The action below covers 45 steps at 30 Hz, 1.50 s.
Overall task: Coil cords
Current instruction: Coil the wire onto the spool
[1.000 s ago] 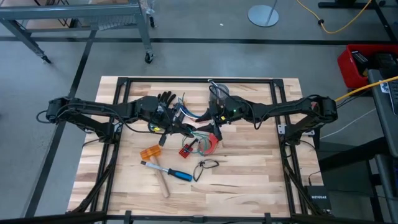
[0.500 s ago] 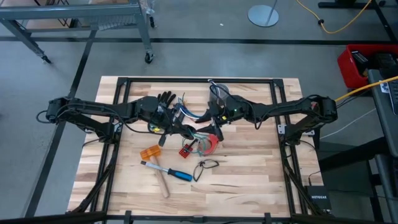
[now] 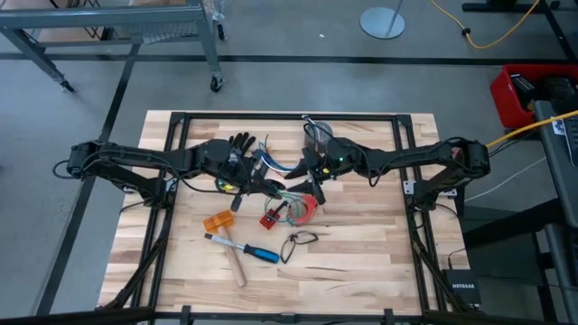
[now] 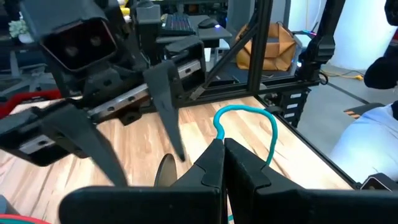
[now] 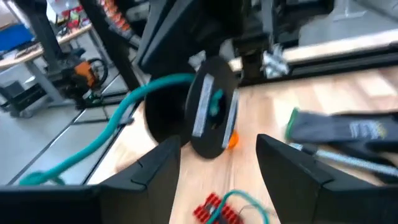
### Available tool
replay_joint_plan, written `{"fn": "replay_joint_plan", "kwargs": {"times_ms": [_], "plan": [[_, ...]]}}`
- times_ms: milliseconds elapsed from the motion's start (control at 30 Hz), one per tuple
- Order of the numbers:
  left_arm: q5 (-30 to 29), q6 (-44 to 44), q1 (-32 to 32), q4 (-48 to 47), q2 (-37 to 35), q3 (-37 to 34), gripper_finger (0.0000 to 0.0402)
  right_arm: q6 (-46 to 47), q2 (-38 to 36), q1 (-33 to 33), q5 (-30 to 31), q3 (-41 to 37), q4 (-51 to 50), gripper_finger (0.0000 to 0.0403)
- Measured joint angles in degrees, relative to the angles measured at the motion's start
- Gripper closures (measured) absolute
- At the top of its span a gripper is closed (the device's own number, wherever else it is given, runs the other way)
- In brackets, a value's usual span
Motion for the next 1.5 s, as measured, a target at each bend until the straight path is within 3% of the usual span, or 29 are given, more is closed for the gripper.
{"fn": "replay_joint_plan", "kwargs": {"times_ms": [533,900,1067,1333,1500], "plan": [[0.0,0.4,0.0,1.0,0.0,0.0,0.0401,0.2,1.9,0.0,-2.1,3.0,4.2,0.0188],[0.0,0.5,0.0,0.9,0.0,0.0,0.0401,-1.7,5.9,0.1,-2.8,9.7,-6.1,0.0192],[0.0,1.6,0.0,0.8,0.0,0.0,0.0401,-1.7,5.9,0.1,-2.9,9.8,-5.9,0.0235],[-0.2,1.5,0.0,1.1,0.0,0.0,0.0402,-2.8,5.9,0.0,-2.6,9.8,-6.0,0.0382],[0.1,0.2,0.0,1.9,0.0,0.0,0.0401,-4.2,5.8,-0.2,-4.3,9.8,-6.6,0.0382]]}}
